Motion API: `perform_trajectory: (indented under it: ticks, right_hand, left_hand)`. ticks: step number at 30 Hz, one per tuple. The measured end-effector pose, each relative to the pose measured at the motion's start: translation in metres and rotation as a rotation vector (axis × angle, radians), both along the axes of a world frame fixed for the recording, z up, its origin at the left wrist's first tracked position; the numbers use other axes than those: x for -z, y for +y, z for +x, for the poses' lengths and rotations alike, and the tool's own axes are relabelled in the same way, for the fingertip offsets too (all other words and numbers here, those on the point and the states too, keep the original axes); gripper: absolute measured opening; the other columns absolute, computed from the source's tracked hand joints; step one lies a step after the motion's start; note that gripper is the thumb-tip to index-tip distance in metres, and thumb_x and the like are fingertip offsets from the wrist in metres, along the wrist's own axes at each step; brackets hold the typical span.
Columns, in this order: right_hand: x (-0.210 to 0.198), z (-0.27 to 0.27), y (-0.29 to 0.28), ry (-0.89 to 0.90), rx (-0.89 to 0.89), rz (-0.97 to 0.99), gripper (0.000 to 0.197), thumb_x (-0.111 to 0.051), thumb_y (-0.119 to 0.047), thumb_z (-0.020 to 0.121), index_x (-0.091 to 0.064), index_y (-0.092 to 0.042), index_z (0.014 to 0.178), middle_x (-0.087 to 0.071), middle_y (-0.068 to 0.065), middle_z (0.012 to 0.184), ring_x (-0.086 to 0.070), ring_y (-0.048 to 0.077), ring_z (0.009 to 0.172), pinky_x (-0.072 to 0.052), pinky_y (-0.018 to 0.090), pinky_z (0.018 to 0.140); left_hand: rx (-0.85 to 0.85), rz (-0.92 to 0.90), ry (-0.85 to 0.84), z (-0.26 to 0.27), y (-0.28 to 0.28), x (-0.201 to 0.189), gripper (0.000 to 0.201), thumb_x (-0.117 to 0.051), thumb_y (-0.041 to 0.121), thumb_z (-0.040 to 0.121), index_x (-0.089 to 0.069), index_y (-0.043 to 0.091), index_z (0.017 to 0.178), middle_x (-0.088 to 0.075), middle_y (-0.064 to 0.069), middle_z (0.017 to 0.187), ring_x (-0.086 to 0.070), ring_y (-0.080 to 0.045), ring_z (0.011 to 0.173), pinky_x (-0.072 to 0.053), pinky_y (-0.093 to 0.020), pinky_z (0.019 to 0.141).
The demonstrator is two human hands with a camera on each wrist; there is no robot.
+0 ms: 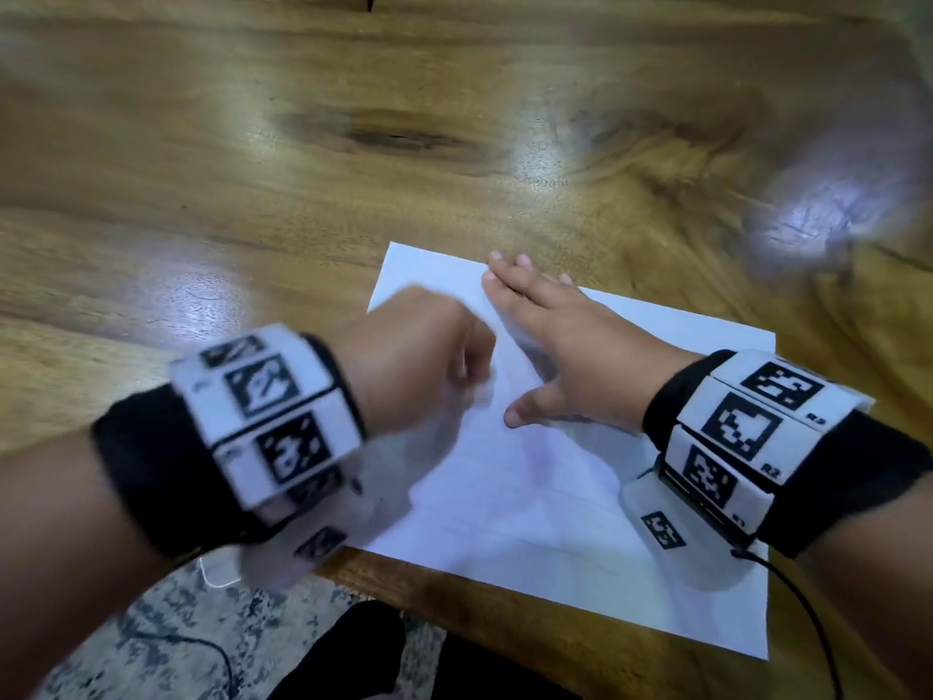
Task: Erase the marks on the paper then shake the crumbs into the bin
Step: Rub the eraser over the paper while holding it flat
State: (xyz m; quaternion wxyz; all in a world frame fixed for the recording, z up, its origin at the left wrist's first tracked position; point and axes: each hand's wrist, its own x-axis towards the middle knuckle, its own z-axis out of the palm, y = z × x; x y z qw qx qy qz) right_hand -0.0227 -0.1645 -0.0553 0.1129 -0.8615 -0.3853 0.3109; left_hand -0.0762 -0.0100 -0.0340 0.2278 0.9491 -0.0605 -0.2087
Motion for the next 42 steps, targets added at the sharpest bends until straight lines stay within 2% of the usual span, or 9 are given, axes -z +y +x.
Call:
perform_trajectory:
  ticks: [3, 10, 15, 21, 26, 32, 35, 37, 42]
  right_hand:
    - [-0.001, -0.001, -0.001, -0.002, -0.011, -0.010, 0.114, -0.074, -0.041, 0.072, 0.007, -0.016, 0.148, 0.020, -0.006, 0.156, 0.018, 0.007, 0.142, 0.012, 0.022, 0.111]
    - [0.000, 0.000, 0.000, -0.006, 0.003, 0.006, 0.115, -0.077, -0.040, 0.069, 0.002, -0.017, 0.149, 0.018, -0.007, 0.156, 0.017, 0.008, 0.143, 0.011, 0.023, 0.111]
    - [-0.001, -0.001, 0.000, -0.013, -0.012, -0.007, 0.115, -0.074, -0.043, 0.071, 0.006, -0.015, 0.148, 0.019, -0.005, 0.156, 0.018, 0.008, 0.143, 0.012, 0.023, 0.112]
    - [0.000, -0.001, 0.000, -0.017, -0.012, -0.004, 0.115, -0.075, -0.043, 0.070, 0.005, -0.016, 0.148, 0.018, -0.005, 0.156, 0.017, 0.008, 0.143, 0.011, 0.024, 0.112]
    - [-0.001, -0.001, -0.001, -0.016, -0.011, -0.012, 0.114, -0.074, -0.043, 0.071, 0.006, -0.015, 0.148, 0.019, -0.006, 0.156, 0.018, 0.008, 0.143, 0.012, 0.023, 0.112]
    - [-0.001, -0.001, 0.000, -0.017, -0.014, -0.014, 0.114, -0.074, -0.044, 0.070, 0.005, -0.017, 0.148, 0.019, -0.006, 0.156, 0.018, 0.008, 0.143, 0.012, 0.023, 0.112]
    - [-0.001, -0.001, 0.000, -0.010, -0.014, -0.018, 0.114, -0.074, -0.043, 0.071, 0.006, -0.016, 0.148, 0.019, -0.006, 0.156, 0.018, 0.008, 0.142, 0.012, 0.023, 0.112]
    - [-0.001, -0.002, 0.000, -0.007, -0.010, -0.017, 0.114, -0.073, -0.043, 0.072, 0.007, -0.016, 0.148, 0.020, -0.006, 0.156, 0.019, 0.007, 0.142, 0.012, 0.022, 0.112]
    - [0.000, -0.002, 0.001, -0.009, -0.009, -0.007, 0.114, -0.075, -0.041, 0.070, 0.005, -0.016, 0.148, 0.018, -0.005, 0.156, 0.017, 0.008, 0.143, 0.012, 0.022, 0.110]
  left_hand:
    - [0.090, -0.026, 0.120, -0.012, 0.001, 0.001, 0.002, -0.070, 0.023, 0.073, -0.069, 0.021, 0.074, -0.048, 0.015, 0.054, -0.049, 0.007, 0.055, -0.034, 0.000, 0.053]
    - [-0.096, -0.015, -0.098, 0.019, -0.001, 0.002, 0.007, -0.069, 0.024, 0.074, -0.065, 0.019, 0.072, -0.051, 0.011, 0.060, -0.052, -0.009, 0.062, -0.035, -0.013, 0.056]
    - [0.100, -0.014, 0.154, -0.017, 0.008, 0.002, 0.011, -0.071, 0.027, 0.070, -0.069, 0.020, 0.078, -0.061, 0.010, 0.066, -0.049, 0.003, 0.060, -0.035, -0.007, 0.057]
    - [-0.122, -0.010, -0.139, 0.001, 0.010, 0.003, 0.010, -0.070, 0.029, 0.074, -0.068, 0.019, 0.074, -0.052, 0.009, 0.058, -0.050, -0.012, 0.061, -0.037, -0.020, 0.057]
    - [0.132, -0.048, 0.198, -0.038, 0.014, 0.004, 0.007, -0.071, 0.018, 0.071, -0.069, 0.017, 0.078, -0.059, 0.011, 0.065, -0.051, 0.004, 0.056, -0.036, -0.002, 0.057]
    - [-0.156, 0.002, -0.161, -0.003, 0.010, 0.003, 0.006, -0.069, 0.026, 0.075, -0.067, 0.021, 0.073, -0.050, 0.008, 0.062, -0.048, -0.014, 0.063, -0.037, -0.024, 0.060]
    - [0.031, -0.047, -0.027, -0.031, 0.013, 0.005, 0.023, -0.067, 0.024, 0.076, -0.056, 0.024, 0.056, -0.046, 0.011, 0.055, -0.044, -0.004, 0.053, -0.032, -0.022, 0.052]
    - [0.123, -0.064, 0.097, -0.043, 0.014, 0.005, 0.008, -0.066, 0.019, 0.075, -0.066, 0.019, 0.067, -0.051, 0.013, 0.061, -0.047, -0.003, 0.058, -0.032, -0.009, 0.054]
    - [-0.065, -0.038, -0.121, 0.001, 0.003, 0.004, 0.009, -0.067, 0.024, 0.075, -0.069, 0.018, 0.081, -0.048, 0.010, 0.060, -0.043, -0.004, 0.055, -0.030, -0.015, 0.054]
